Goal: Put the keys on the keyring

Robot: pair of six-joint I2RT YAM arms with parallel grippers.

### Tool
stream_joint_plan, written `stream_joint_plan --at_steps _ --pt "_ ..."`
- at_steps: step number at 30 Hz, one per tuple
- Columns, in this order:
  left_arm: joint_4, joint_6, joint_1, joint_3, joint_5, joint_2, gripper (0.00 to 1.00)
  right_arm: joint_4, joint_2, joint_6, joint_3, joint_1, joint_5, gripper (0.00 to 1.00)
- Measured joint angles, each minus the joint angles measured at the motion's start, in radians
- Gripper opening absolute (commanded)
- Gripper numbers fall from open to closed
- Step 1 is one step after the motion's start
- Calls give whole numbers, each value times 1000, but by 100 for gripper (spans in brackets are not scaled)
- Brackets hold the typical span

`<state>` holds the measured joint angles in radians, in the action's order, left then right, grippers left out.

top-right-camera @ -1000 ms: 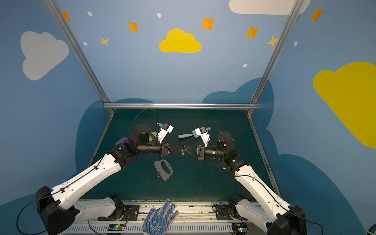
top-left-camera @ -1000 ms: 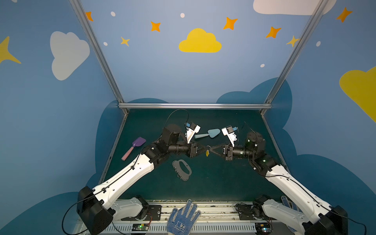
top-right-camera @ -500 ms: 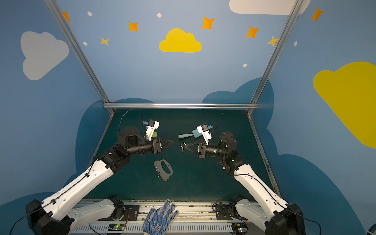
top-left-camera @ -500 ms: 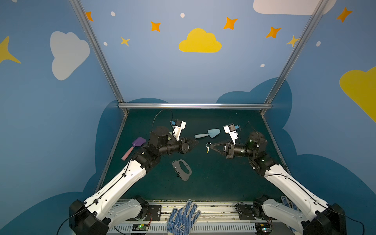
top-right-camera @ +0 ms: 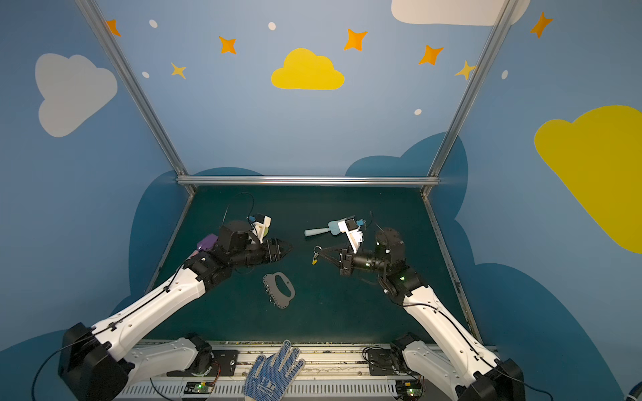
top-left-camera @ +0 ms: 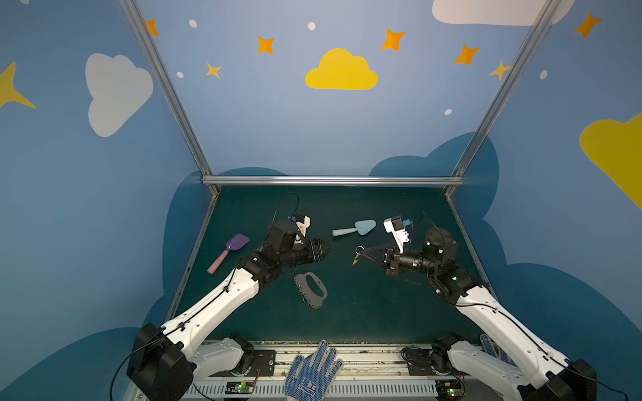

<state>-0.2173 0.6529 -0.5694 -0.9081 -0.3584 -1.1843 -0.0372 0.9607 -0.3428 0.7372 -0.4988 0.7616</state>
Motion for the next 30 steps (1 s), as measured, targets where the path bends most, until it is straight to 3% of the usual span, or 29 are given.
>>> stream_joint_plan --at_steps 10,22,30 --pt "-97 9 0 27 8 -110 51 93 -6 135 -40 -39 -141 0" --pt "-171 33 -26 57 14 -217 49 46 -31 69 -119 -38 -145 0" --pt "-294 37 -74 57 108 -239 49 58 -17 70 -118 -38 -155 0"
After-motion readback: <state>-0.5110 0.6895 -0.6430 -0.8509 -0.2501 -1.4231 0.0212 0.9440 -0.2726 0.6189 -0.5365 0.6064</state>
